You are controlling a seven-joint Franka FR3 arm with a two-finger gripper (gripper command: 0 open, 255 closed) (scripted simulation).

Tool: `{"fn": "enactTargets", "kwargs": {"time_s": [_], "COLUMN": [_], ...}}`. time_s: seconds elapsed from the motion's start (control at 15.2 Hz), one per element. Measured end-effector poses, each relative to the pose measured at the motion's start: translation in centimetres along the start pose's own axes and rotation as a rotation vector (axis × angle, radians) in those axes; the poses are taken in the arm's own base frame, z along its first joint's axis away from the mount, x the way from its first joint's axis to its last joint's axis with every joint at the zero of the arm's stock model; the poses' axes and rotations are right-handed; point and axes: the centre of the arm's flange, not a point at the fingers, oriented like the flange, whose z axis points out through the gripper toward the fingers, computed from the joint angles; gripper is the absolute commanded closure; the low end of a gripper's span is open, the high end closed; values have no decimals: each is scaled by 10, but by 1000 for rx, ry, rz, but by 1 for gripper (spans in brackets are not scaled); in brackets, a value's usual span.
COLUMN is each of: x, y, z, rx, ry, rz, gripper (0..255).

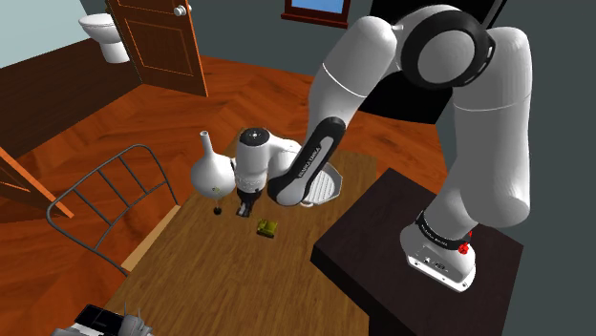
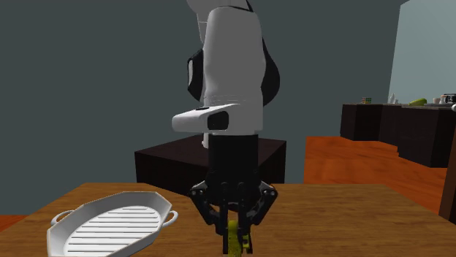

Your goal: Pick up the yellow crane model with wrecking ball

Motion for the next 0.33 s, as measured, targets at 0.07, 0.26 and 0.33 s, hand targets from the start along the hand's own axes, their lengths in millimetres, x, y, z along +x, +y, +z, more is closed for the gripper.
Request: {"fn": "enactTargets", "kwargs": {"time_s": [0.07,0.26,0.33], "x": [1,3,3], "y": [0,-1,0], "z": [-5,-21,-24], "rx": [0,0,0], "ry": [0,0,0], "rz": [0,0,0], "gripper": [255,255,255]}}
